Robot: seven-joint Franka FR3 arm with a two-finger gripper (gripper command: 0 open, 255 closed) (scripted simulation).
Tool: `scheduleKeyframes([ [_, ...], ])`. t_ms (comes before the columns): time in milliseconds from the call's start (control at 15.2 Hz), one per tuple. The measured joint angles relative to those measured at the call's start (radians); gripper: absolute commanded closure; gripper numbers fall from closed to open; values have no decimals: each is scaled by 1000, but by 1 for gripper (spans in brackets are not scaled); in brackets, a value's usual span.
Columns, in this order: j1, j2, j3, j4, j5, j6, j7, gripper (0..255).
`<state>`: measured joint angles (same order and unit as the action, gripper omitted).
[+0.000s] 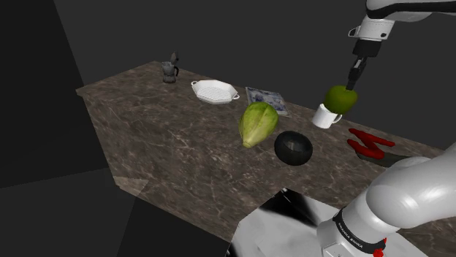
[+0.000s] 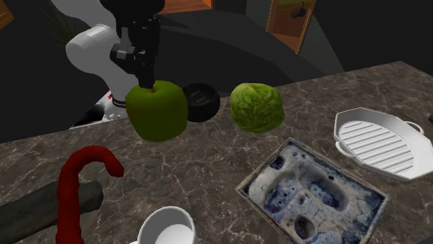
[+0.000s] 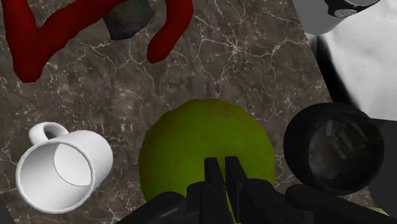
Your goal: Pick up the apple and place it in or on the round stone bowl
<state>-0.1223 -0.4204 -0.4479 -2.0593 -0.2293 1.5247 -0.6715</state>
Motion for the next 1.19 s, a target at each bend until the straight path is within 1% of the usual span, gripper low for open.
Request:
scheduleKeyframes([
  [132,9,-36,40,-17,9,-26,46,255],
  [594,46,-151,190,-59,74,-119,218,255],
  [924,75,-201,288,-68,137,-170,333,255],
  [1056,92,-193,336,-40,174,-193,390,255],
  [1188,98,-211,356,-66,189,-186,415,255],
])
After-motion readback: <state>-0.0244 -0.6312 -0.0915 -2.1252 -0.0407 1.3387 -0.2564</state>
